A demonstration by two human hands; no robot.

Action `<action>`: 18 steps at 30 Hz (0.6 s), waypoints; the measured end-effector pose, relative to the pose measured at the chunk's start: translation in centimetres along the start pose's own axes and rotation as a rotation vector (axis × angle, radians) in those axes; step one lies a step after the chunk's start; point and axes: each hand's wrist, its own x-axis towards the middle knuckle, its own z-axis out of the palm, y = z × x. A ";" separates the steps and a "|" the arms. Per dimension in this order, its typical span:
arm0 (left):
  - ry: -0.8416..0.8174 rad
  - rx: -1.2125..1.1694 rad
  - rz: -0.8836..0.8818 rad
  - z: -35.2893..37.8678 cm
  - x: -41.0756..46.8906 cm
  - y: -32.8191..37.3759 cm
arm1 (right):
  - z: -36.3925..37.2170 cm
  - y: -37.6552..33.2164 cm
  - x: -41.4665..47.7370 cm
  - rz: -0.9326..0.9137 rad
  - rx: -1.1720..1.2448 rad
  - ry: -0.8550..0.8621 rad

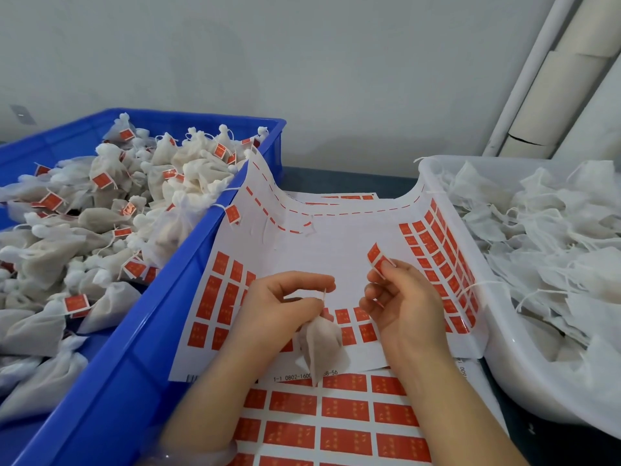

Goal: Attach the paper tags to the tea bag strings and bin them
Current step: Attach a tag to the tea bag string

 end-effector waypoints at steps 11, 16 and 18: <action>-0.047 -0.039 0.051 -0.1 -0.2 0.3 | 0.1 0.1 -0.1 -0.021 -0.041 -0.025; -0.051 -0.047 0.078 0.1 -0.2 0.3 | 0.2 0.2 -0.4 -0.039 -0.165 -0.160; -0.060 -0.055 0.081 0.1 -0.2 0.2 | 0.2 0.3 -0.5 -0.038 -0.211 -0.211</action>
